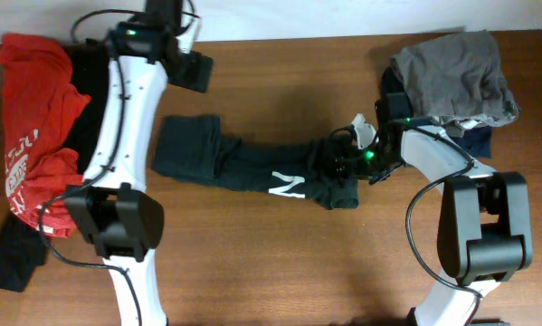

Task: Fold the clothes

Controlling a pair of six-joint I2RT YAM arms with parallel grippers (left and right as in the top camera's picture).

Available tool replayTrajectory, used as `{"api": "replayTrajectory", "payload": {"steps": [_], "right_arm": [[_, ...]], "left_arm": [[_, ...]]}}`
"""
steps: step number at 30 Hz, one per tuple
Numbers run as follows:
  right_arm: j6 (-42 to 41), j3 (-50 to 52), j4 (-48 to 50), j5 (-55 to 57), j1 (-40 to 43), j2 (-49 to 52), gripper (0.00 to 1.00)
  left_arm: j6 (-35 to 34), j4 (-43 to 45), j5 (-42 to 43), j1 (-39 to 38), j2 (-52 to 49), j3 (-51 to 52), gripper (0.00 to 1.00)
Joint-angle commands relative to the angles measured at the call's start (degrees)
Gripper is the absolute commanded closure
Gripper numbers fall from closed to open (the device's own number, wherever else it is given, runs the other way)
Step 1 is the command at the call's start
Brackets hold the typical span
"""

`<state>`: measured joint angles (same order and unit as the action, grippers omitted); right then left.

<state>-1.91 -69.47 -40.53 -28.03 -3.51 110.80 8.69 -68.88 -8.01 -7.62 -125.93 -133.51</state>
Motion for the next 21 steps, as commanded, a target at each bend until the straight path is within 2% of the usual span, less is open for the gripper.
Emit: {"api": "replayTrajectory", "payload": {"steps": [1,4,6,7,8,15,21], "right_arm": [[-1.8,2.0,2.1,-3.2,0.2,0.3,0.36],[-1.8,2.1,2.7,-3.5,0.2,0.3,0.48],[-1.8,2.1,3.0,-3.5,0.2,0.3,0.68],[-1.8,2.1,3.4,-3.5,0.2,0.3,0.86],[-1.8,2.0,3.5,-3.5,0.4,0.3,0.94],[-1.3,-1.6,0.5,-3.5,6.6,0.2,0.96],[3.8,-6.3,-6.4,-3.5,13.5,0.2,0.96]], "left_arm": [[-0.5,-0.3,-0.9,3.7,0.3,-1.3,0.01],[-0.6,-0.2,-0.8,6.3,0.3,-1.3,0.01],[-1.9,-0.3,-0.8,7.7,0.3,-1.3,0.01],[-3.1,-0.5,-0.8,9.0,0.3,-1.3,0.01],[-3.1,-0.7,-0.7,9.6,0.3,-1.3,0.01],[-3.1,-1.5,-0.6,11.3,0.3,-1.3,0.01],[-3.1,-1.5,-0.6,11.3,0.3,-1.3,0.01]]}}
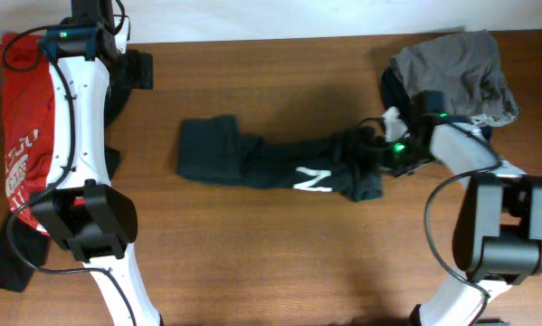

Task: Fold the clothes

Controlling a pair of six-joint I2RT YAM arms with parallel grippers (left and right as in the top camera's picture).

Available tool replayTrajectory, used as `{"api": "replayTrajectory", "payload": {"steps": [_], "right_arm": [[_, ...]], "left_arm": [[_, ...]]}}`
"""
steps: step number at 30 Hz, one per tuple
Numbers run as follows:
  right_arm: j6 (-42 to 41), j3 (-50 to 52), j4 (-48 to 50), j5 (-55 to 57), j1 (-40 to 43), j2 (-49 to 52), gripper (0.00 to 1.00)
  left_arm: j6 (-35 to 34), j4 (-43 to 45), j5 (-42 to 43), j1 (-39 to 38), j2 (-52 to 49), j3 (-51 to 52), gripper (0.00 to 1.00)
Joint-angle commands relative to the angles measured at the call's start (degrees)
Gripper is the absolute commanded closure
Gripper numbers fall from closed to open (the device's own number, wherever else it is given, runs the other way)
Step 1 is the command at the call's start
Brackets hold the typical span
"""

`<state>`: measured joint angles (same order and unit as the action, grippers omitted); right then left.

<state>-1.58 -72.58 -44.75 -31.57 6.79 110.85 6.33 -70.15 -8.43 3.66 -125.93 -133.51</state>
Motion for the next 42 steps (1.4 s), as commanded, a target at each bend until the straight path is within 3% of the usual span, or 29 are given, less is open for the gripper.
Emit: {"api": "replayTrajectory", "payload": {"steps": [1,9,18,29,42], "right_arm": [[4.5,-4.0,-3.4,0.0,4.0,0.1,0.96],[6.1,-11.8,-10.9,0.0,2.5,0.1,0.96],[4.2,-27.3,-15.6,0.1,-9.7,0.1,0.96],[-1.9,-30.2,-4.8,8.9,-27.1,1.2,0.96],[-2.6,-30.2,4.6,9.6,-36.9,9.5,0.96]], "left_arm": [[-0.7,-0.2,-0.2,0.0,0.3,-1.3,0.01],[-0.7,0.0,-0.2,0.0,0.3,-1.3,0.01],[-0.7,-0.2,-0.2,0.0,0.3,-1.3,0.01],[-0.7,-0.5,-0.2,0.0,0.3,-1.2,0.01],[-0.7,-0.4,1.6,0.0,0.2,-1.2,0.01]]}}
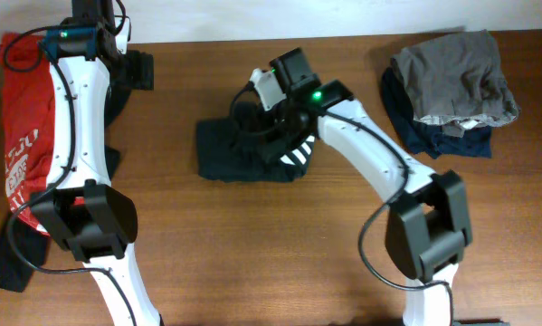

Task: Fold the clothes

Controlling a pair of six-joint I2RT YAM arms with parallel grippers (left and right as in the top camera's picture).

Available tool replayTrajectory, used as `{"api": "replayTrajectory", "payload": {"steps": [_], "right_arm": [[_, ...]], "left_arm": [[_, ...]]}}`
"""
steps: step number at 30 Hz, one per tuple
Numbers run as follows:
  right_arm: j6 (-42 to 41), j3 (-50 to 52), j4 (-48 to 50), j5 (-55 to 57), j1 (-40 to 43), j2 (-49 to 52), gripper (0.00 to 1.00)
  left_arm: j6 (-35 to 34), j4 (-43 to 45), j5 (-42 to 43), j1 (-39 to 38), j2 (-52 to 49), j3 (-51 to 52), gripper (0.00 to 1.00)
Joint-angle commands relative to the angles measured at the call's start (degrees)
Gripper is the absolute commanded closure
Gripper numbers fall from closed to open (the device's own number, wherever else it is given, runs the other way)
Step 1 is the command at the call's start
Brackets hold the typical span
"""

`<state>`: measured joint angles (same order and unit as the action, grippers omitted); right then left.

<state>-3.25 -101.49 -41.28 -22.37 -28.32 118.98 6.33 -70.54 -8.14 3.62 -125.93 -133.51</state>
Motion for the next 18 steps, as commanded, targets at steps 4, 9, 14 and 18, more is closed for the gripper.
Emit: {"api": "replayTrajectory", "payload": {"steps": [4,9,14,18], "right_arm": [[-1.7,-1.7,3.6,0.3,-3.3,1.4,0.96],[-1.8,-3.7,6.4,-0.1,-4.7,1.4,0.96],[-2.0,-3.7,10.0,0.1,-7.3,1.8,0.96],[-2.0,-3.7,12.1,0.4,-9.9,3.7,0.93]], "left_arm": [[-0.7,-0.1,1.3,0.0,0.2,-1.2,0.01],[-0.7,0.0,1.3,0.0,0.2,-1.2,0.01],[-0.7,0.0,1.3,0.0,0.2,-1.2,0.01],[-0.7,0.0,1.3,0.0,0.2,-1.2,0.01]]}}
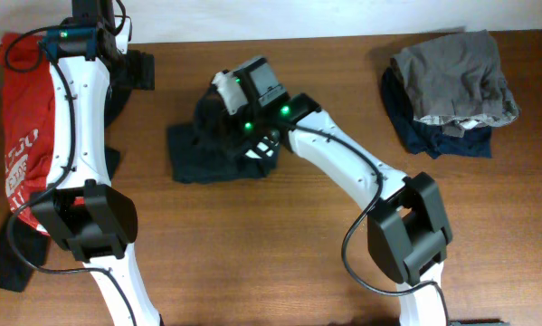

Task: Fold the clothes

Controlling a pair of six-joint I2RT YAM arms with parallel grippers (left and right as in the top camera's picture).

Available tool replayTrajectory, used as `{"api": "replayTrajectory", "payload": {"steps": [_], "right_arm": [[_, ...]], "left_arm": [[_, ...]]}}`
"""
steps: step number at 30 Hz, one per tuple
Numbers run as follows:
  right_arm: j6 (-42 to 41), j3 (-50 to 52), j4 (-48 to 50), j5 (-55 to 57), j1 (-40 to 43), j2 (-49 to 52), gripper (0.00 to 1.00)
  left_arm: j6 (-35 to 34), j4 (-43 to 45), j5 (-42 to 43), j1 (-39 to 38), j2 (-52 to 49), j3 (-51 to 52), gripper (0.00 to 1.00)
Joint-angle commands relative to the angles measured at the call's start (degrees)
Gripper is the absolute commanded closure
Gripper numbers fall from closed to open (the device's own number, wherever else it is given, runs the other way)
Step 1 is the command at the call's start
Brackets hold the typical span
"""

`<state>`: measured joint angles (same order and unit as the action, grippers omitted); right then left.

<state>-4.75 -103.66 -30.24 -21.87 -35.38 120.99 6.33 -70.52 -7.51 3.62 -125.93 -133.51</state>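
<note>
A black garment point(203, 154) lies folded into a compact bundle on the wooden table point(280, 244), left of centre. My right gripper point(218, 110) reaches far across to the left, sits over the bundle's upper edge and appears shut on the cloth. The fingers are hidden by the wrist and the dark fabric. My left gripper point(142, 71) rests at the back left beside the pile of unfolded clothes, away from the garment. Its jaws cannot be made out.
A red shirt point(24, 118) and dark clothes point(13, 258) lie heaped along the left edge. A stack of folded grey and navy clothes point(451, 86) sits at the back right.
My right gripper has moved further left, and the folded black bundle has shifted left with it. The white print that showed on the bundle is mostly covered. The left arm has not moved.
The black garment first lay stretched across the table, my right gripper at its right end and my left arm near its left end. Then the left arm was back at the pile. Later the right end was folded over to the left, and now the bundle sits further left.
</note>
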Motion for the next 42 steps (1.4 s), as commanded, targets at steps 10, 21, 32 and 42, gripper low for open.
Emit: {"api": "replayTrajectory", "payload": {"steps": [10,21,32,42], "right_arm": [[0.0,-4.7,-6.3,-0.3,-3.8,0.7,0.04],[0.4,-13.9,-18.0,6.3,4.0,0.5,0.18],[-7.2,-13.9,-15.8,4.4,3.1,9.5,0.32],[-9.3,-13.9,-10.0,3.5,2.6,11.8,0.66]], "left_arm": [[-0.7,0.0,0.6,0.0,0.2,-1.2,0.01],[-0.7,0.4,0.6,0.0,0.2,-1.2,0.01],[-0.3,3.2,-4.4,2.0,0.3,-1.7,0.01],[-0.3,4.2,-4.3,8.3,0.3,-1.8,0.01]]}}
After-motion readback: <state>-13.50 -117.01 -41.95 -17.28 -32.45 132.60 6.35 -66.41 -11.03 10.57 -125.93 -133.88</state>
